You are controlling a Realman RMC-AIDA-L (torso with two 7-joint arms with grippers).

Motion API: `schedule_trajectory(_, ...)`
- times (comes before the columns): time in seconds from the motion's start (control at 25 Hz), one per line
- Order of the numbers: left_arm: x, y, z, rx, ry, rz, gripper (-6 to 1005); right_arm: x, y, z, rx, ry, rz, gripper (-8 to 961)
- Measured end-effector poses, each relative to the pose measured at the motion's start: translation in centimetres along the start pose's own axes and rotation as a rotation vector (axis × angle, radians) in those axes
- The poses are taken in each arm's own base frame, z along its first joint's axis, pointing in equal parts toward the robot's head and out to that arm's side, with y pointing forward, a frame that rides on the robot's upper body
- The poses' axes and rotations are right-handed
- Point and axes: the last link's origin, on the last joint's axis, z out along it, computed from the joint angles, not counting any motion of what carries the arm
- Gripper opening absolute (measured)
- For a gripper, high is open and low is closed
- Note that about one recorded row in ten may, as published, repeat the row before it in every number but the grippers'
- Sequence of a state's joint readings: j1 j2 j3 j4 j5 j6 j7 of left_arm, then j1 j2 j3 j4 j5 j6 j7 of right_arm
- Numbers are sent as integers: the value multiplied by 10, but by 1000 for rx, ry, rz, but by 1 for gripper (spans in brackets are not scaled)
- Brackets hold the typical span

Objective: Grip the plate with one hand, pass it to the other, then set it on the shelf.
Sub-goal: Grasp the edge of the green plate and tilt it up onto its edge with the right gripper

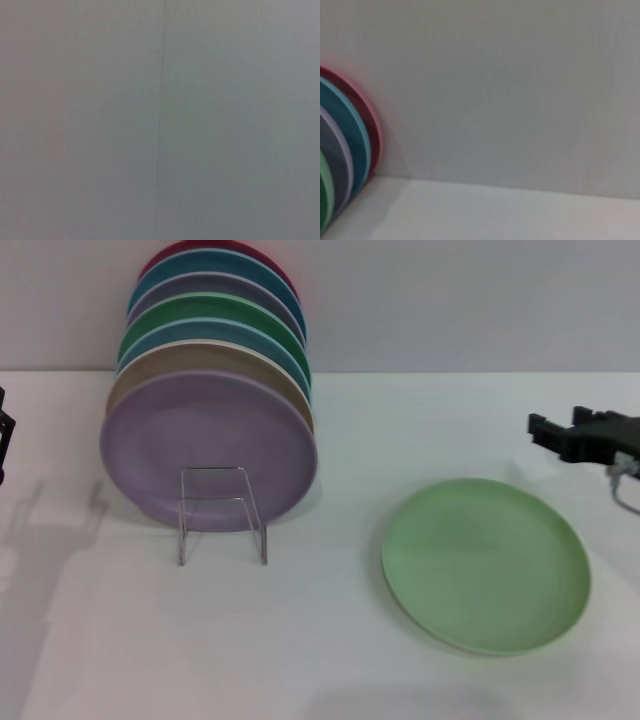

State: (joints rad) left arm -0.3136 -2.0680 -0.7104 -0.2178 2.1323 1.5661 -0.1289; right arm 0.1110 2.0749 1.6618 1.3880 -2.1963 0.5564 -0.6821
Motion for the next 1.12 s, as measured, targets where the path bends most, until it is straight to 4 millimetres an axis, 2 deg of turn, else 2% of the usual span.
schedule_trajectory(0.2,0,3,4,-6,2,-5,725,-10,-7,-8,-21,114,-3,605)
schedule_trajectory(0.4,0,5,6,-10,7,-11,725,-20,-12,-17,-84,244,73,604)
schedule_trajectory(0.72,1,7,9,-10,14,-22,724,-25,-29,-33,-83,405,155,604)
schedule_trajectory(0.92,1,7,9,-11,14,-30,724,-20,-33,-32,-66,490,153,597)
schedule_trajectory(1.12,1,10,10,-11,20,-41,724,-11,-35,-22,-69,562,160,589)
